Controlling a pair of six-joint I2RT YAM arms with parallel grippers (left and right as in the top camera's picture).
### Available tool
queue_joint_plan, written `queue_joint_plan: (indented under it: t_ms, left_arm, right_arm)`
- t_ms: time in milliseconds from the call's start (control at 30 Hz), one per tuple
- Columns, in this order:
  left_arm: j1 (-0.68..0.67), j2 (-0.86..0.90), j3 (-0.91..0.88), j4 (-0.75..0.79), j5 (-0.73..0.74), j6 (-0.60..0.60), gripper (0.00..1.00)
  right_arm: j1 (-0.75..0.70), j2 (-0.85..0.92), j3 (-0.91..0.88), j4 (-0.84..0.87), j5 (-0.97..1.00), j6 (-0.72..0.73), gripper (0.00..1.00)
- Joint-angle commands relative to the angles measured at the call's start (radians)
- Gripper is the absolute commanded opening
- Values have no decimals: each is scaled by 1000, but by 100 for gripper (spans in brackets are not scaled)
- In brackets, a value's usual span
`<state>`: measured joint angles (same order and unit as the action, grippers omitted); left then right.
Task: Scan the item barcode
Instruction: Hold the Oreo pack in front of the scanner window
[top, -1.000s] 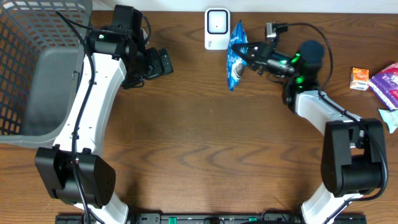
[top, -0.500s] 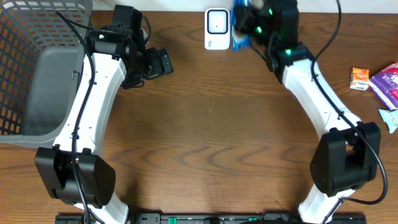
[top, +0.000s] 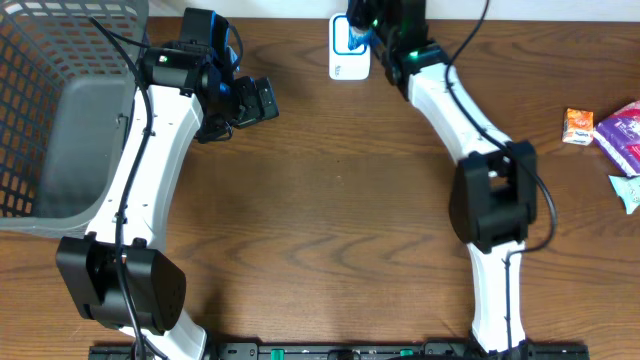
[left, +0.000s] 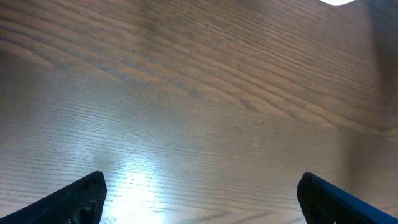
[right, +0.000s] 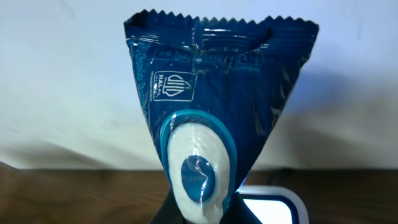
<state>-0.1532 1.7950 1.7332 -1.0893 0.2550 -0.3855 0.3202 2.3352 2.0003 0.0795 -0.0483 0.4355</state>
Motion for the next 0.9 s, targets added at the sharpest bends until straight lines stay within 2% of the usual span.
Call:
queue_joint_plan:
  t_ms: [0, 433, 867]
  left_arm:
    - [3, 2, 5, -2, -14, 10, 98]
    - [3, 2, 5, -2, -14, 10, 98]
    - [3, 2, 5, -2, -14, 10, 98]
  right_arm:
    - [13, 27, 69, 38, 41, -33, 1]
    - [15, 73, 69, 68, 76, -31, 1]
    - [26, 77, 69, -6, 97, -25, 1]
